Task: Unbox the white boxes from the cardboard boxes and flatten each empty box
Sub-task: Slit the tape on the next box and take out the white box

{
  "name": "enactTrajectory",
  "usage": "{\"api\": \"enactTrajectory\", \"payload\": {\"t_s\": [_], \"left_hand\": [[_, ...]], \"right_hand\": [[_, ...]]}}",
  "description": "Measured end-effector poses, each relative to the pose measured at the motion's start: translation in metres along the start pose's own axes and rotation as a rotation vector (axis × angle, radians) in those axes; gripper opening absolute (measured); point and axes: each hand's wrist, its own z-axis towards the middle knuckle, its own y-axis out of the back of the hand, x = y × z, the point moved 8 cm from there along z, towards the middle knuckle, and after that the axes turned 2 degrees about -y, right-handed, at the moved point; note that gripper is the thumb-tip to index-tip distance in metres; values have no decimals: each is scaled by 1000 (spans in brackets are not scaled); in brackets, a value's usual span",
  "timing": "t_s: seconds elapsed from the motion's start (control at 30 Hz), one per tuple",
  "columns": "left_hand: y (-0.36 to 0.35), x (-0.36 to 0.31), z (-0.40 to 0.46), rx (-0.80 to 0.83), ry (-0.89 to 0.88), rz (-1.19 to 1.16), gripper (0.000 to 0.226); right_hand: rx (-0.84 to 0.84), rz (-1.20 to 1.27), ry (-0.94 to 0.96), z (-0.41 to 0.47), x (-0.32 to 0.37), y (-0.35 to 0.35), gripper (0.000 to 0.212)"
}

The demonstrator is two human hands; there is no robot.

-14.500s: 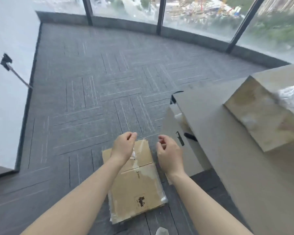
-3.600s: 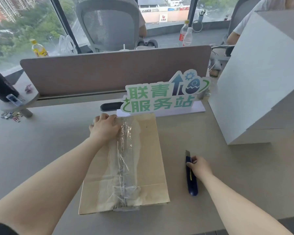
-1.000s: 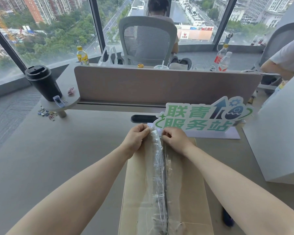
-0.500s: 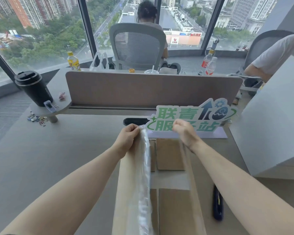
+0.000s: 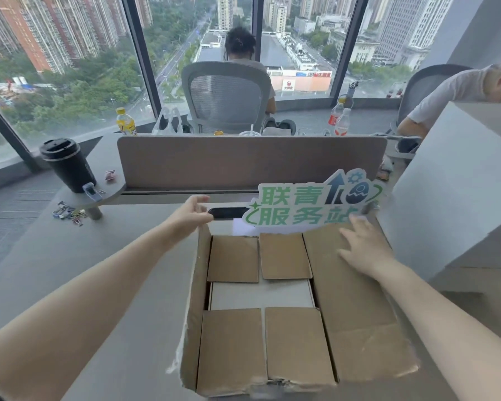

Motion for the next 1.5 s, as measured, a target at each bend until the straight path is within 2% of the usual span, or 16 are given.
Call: {"api": "enactTrajectory", "payload": {"t_s": [0.1, 0.23, 0.3, 0.37, 0.47, 0.57, 0.7, 0.8, 0.9, 1.0, 1.07, 1.13, 1.2, 1.27, 1.4, 1.5], "left_hand": [[34, 19, -6, -79, 10, 391, 50], [34, 63, -30, 40, 136, 977, 76], [11, 82, -44, 111, 158, 940, 89], [-20, 98, -56, 168, 210, 657, 98], [-66, 104, -66, 213, 218, 228, 85], [-83, 112, -71, 202, 215, 77, 76], [-75, 121, -78, 173, 220, 269, 88], [-59, 105, -75, 31, 189, 537, 96], [-55, 78, -66, -10, 68, 813, 95], [-51, 55, -58, -79, -163, 1091, 80], [-54, 48, -55, -58, -290, 1140, 79], [-66, 45, -54, 66, -364, 1174, 90], [-76, 48, -50, 151, -382, 1229, 92], [-80, 44, -46, 137, -459, 1239, 85], [-95, 34, -51, 118, -776, 1270, 65], [-88, 11, -53, -75, -925, 1137, 42]], "right_hand": [[178, 186, -56, -24, 14, -43, 80], [368, 617, -168, -44, 32, -93, 118], [392, 750, -157, -44, 40, -105, 108], [415, 885, -112, -43, 50, -109, 84], [425, 1011, -66, -47, 60, -106, 61], [419, 1040, -53, -54, 58, -110, 57], [386, 953, -93, -71, 48, -111, 76], [226, 628, -111, -71, 44, -90, 77], [65, 334, -24, -66, 51, -62, 83], [-206, 133, 166, -64, 57, -42, 70], [-451, 176, 293, -71, 59, -28, 58], [-553, 304, 357, -75, 60, -20, 43], [-580, 442, 358, -68, 62, -12, 22], [-580, 591, 275, -54, 62, -3, 19], [-412, 860, 130, -24, 70, 4, 53], [-251, 866, 118, -4, 80, -5, 65]]}}
